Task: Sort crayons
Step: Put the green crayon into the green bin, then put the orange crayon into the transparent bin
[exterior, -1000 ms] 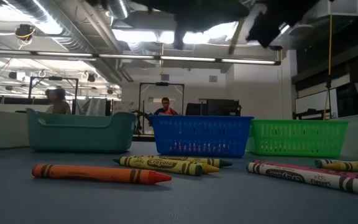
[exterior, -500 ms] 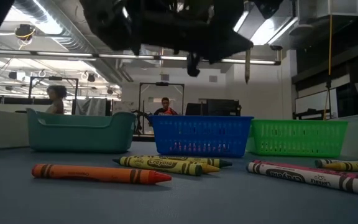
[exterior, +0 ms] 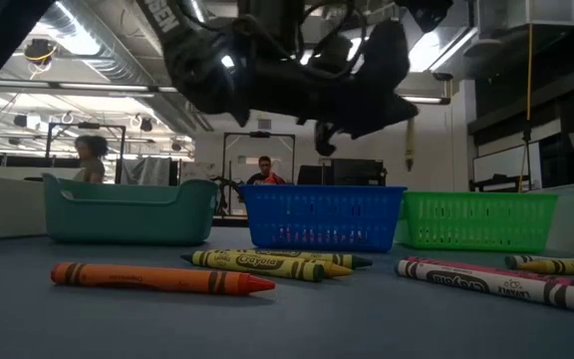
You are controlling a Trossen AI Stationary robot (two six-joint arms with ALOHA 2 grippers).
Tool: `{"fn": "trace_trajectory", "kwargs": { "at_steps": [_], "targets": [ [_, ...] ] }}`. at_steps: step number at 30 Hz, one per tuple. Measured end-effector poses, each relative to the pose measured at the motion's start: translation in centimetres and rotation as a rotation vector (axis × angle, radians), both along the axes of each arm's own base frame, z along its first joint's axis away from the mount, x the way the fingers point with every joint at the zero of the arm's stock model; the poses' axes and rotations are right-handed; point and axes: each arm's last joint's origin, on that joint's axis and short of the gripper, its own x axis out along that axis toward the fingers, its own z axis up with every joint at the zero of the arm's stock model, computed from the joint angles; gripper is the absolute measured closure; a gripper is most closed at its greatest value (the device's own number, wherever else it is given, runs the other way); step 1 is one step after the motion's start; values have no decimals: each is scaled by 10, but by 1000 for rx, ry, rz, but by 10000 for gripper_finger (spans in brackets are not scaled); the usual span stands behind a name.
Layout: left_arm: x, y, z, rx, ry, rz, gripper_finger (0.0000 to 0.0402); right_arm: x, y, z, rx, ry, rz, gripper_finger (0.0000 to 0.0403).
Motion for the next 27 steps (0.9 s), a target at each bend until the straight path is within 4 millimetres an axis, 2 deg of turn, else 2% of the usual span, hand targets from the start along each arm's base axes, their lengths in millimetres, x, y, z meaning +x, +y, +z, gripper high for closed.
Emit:
{"fn": "trace_trajectory", "kwargs": {
  "at_steps": [7,18,27],
  "targets": [
    [26,-3,4,110,68,-59,376,0,0,0,0,1,0,271],
    [30,-3,5,173,128,-59,372,0,0,0,0,1,0,271],
    [30,-2,5,173,127,-57,310,-1,0,-2,-1,18,0,272]
  ]
}}
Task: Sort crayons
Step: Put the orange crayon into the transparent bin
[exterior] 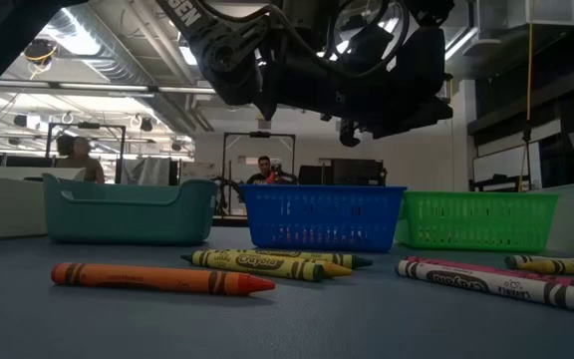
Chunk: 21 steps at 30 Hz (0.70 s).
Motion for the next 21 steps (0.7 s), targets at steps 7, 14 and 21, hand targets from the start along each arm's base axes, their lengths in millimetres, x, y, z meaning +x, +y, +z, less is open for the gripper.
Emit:
{"fn": "trace_trajectory", "kwargs": {
  "at_steps": [7,14,21],
  "targets": [
    [-2,12,11,1,-13,33,299,-4,0,-6,-3,70,0,272],
    [-12,41,41,1,29,94,299,-7,0,-10,-2,130,-2,271],
    [-39,76,72,-10,214,176,299,-9,0,-13,-4,162,-2,271]
  ]
}}
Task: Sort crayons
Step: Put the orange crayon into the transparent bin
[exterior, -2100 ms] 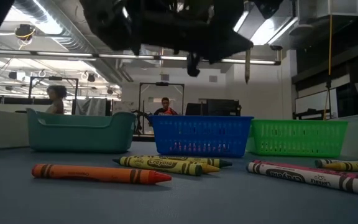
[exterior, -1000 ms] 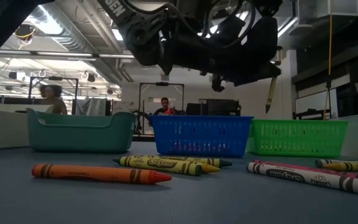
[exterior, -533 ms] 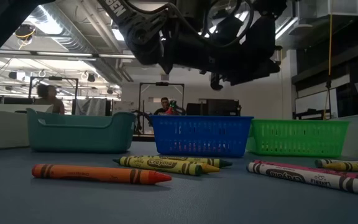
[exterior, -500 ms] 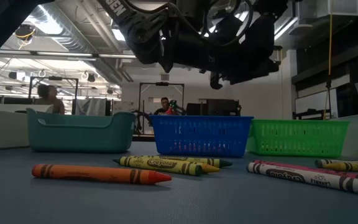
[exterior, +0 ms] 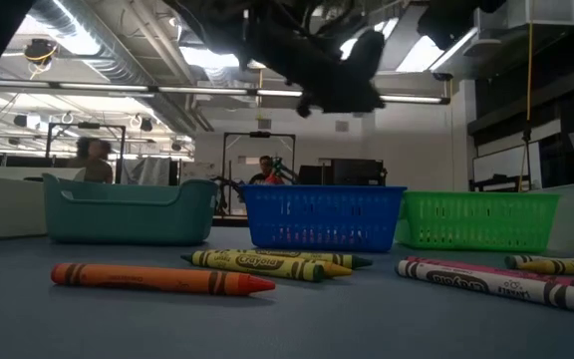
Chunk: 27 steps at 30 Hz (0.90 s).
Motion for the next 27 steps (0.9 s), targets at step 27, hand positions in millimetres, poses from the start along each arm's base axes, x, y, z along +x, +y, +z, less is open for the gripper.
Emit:
{"fn": "trace_trajectory", "kwargs": {
  "at_steps": [27],
  "targets": [
    [-72,60,-49,-359,544,326,299,0,0,0,-6,2,1,271]
  ]
}}
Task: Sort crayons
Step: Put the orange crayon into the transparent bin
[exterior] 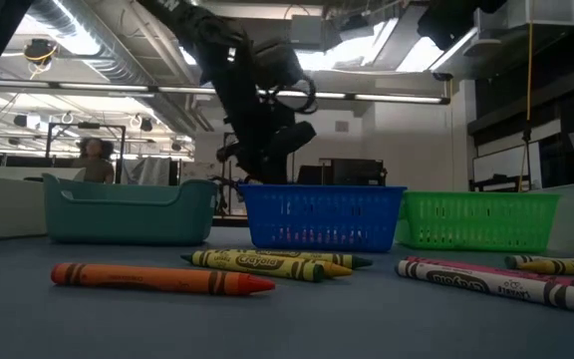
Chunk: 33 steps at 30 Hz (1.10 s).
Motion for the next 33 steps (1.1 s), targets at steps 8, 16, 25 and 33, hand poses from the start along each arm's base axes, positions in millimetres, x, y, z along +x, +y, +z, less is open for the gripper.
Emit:
{"fn": "trace_trajectory", "kwargs": {
  "at_steps": [8,16,25,33],
  "targets": [
    [-6,-6,-24,-78,-88,-1,299,0,0,0,0,-2,0,271],
    [-8,-7,-36,-82,-112,15,299,0,0,0,-1,-3,0,272],
    [-4,-6,-62,-92,-61,19,299,1,0,0,0,-7,0,272],
    [-5,-6,-65,-92,-40,21,305,1,0,0,-2,-6,-2,272]
  ]
}}
